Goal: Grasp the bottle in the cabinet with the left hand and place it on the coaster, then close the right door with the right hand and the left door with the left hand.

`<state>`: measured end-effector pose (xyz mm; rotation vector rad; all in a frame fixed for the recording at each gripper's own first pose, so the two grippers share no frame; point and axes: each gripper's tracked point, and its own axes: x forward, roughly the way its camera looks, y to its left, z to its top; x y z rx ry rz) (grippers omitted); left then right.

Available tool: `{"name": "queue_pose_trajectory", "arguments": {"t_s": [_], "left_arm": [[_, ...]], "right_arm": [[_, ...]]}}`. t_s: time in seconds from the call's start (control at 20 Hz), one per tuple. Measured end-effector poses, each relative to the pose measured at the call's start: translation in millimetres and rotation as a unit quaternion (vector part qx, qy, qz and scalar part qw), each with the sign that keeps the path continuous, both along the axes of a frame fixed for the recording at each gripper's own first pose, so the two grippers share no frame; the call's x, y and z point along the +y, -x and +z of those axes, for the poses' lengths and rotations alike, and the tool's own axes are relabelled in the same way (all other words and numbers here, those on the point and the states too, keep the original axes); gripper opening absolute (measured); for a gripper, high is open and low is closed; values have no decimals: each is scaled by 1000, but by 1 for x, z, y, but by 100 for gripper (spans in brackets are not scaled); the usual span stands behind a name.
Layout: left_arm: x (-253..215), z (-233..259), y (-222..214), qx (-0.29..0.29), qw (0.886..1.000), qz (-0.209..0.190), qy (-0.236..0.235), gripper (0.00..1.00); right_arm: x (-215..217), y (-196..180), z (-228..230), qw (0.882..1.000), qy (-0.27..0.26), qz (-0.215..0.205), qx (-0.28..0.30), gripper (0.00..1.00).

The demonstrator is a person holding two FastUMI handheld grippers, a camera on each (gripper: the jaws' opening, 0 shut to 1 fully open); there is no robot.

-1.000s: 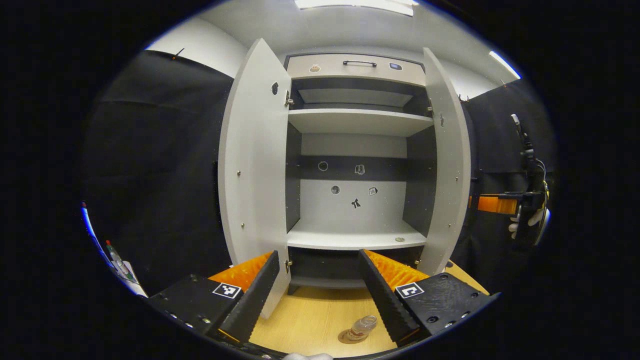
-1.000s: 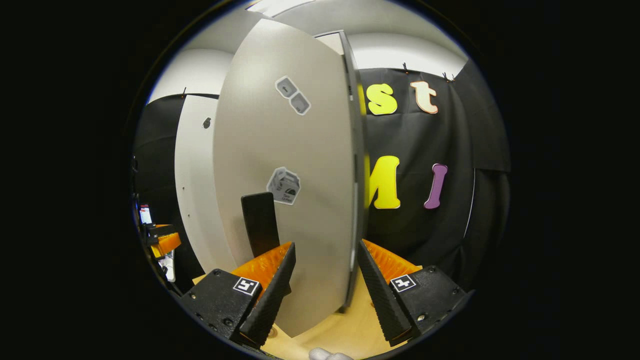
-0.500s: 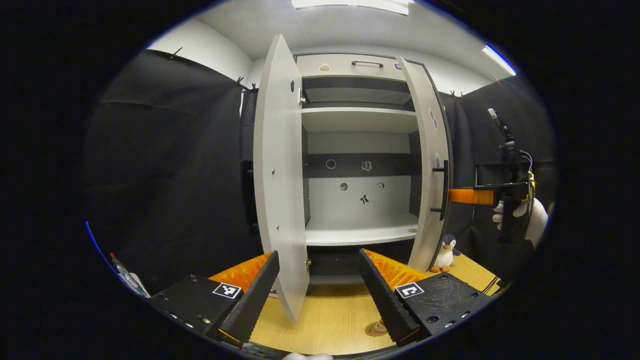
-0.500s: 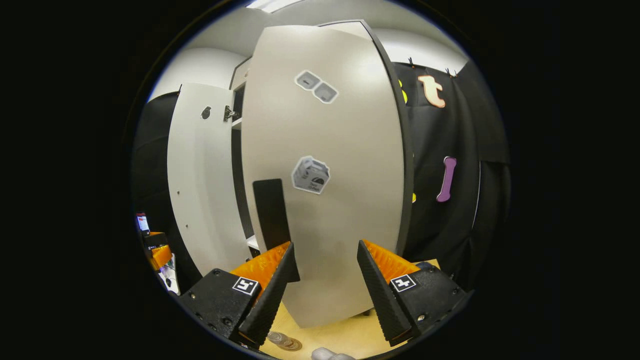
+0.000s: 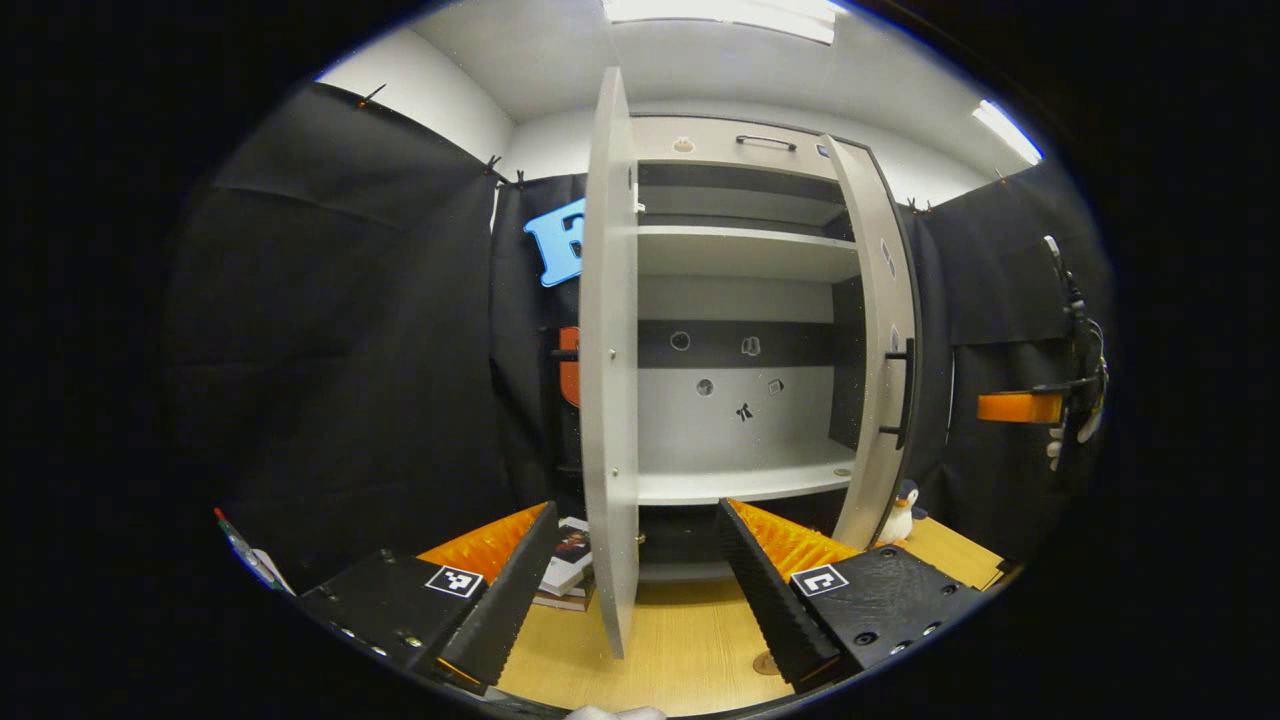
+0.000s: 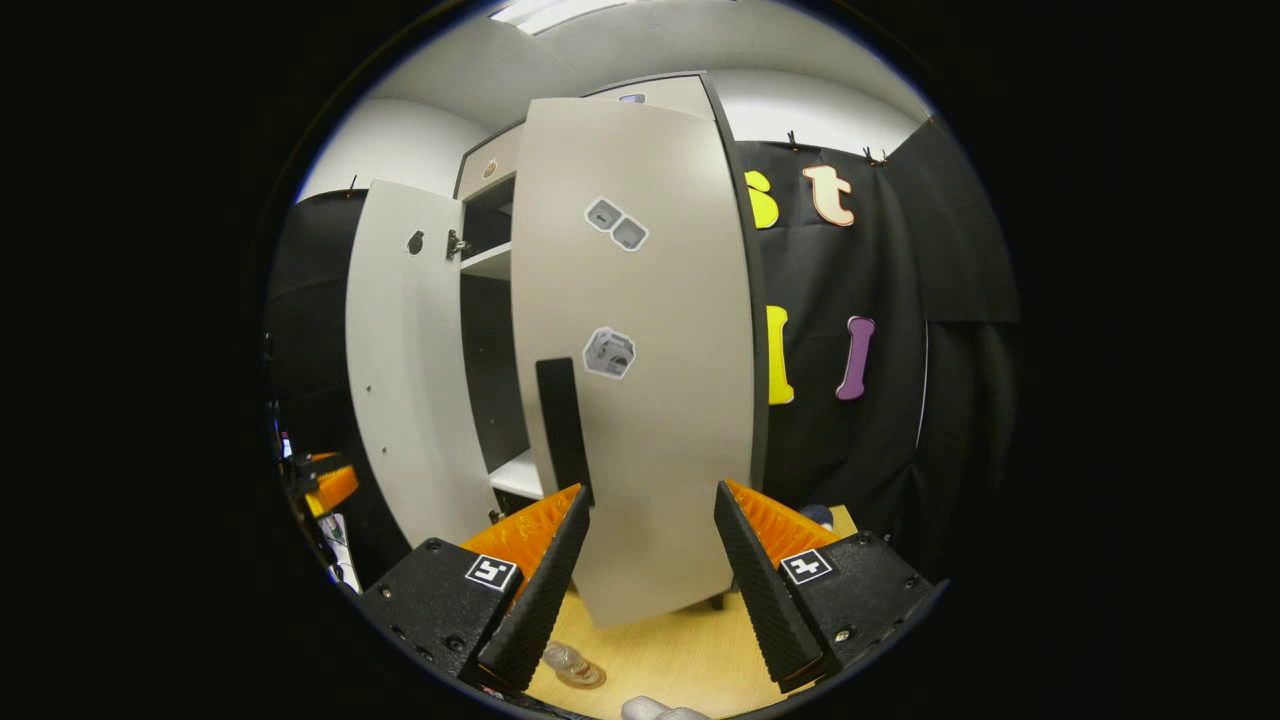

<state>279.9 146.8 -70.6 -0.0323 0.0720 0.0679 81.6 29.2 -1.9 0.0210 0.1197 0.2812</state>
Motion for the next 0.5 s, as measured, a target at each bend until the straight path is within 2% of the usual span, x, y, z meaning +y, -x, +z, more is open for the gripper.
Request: {"name": "queue_pose_trajectory", "arguments": {"t_s": [0.2, 0.3, 0.35, 0.4, 0.5], "left_arm": [[51, 11, -12, -12, 999, 34, -4, 96], [77, 18, -16, -21, 998, 51, -18, 99], [93, 20, -20, -20, 997, 62, -28, 96], [106, 23, -28, -21, 996, 72, -37, 99], [127, 28, -41, -22, 995, 87, -39, 96]], "right_arm": [[-12, 30, -18, 999, 23, -24, 19, 78], [-13, 42, -24, 999, 26, -32, 25, 78], [-12, 48, -26, 999, 27, -33, 29, 78], [-12, 54, -30, 998, 28, -33, 35, 78], [-6, 64, -35, 998, 27, -29, 45, 78]]}}
